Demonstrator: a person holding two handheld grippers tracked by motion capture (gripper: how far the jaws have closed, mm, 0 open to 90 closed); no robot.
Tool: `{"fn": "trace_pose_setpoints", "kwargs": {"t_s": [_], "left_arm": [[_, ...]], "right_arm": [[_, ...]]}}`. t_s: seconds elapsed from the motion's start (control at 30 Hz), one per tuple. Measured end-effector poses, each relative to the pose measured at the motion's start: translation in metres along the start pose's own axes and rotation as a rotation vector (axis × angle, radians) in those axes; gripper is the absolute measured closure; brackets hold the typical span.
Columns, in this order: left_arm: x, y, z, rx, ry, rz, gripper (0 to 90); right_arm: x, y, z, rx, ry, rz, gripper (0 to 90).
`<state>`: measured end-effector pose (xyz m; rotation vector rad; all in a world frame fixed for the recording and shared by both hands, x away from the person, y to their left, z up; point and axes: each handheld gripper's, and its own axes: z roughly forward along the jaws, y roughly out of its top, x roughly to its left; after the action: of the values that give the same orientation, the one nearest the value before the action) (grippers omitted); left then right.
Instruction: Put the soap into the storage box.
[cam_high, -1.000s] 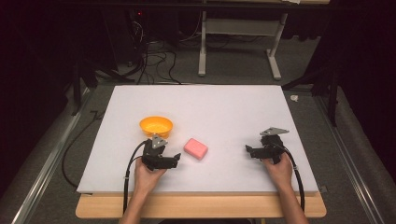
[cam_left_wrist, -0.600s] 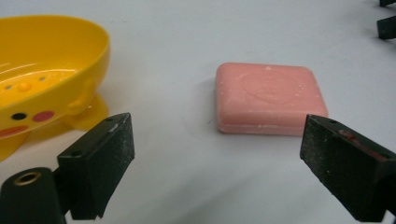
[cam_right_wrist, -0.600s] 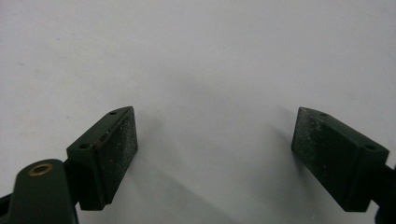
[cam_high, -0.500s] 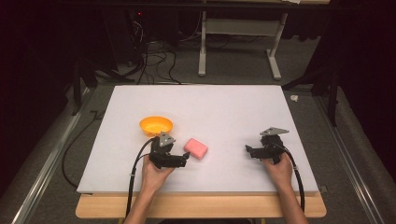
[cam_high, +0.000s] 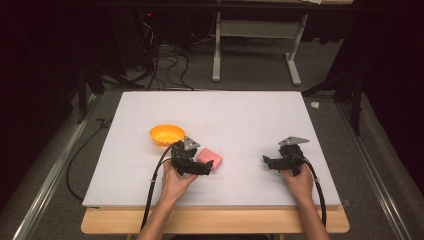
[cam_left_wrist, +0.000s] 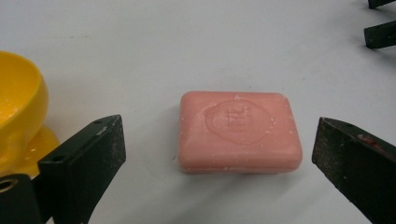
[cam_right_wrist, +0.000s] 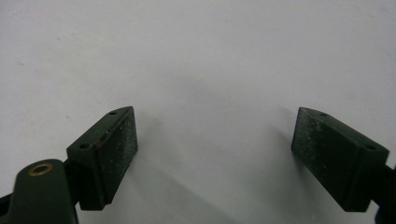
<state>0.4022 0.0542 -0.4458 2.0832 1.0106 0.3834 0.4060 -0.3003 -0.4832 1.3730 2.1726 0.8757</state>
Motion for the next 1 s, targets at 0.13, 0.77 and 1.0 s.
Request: {"fn": "trace_pose_setpoints", "kwargs": {"t_s": [0.13, 0.77, 1.0], "left_arm": [[-0.003, 0.005, 0.006, 0.001, 0.011, 0.004, 2.1], [-0.017, 0.007, 0.038, 0.052, 0.022, 0.017, 0.5], [-0.016, 0.003, 0.046, 0.073, 0.03, 0.01, 1.4]], "right_arm": [[0.0, 0.0, 0.0, 0.0, 0.0, 0.001, 15.1], [0.0, 0.0, 0.0, 0.002, 0.001, 0.0, 15.1], [0.0, 0.0, 0.0, 0.001, 0.0, 0.0, 15.1]]}}
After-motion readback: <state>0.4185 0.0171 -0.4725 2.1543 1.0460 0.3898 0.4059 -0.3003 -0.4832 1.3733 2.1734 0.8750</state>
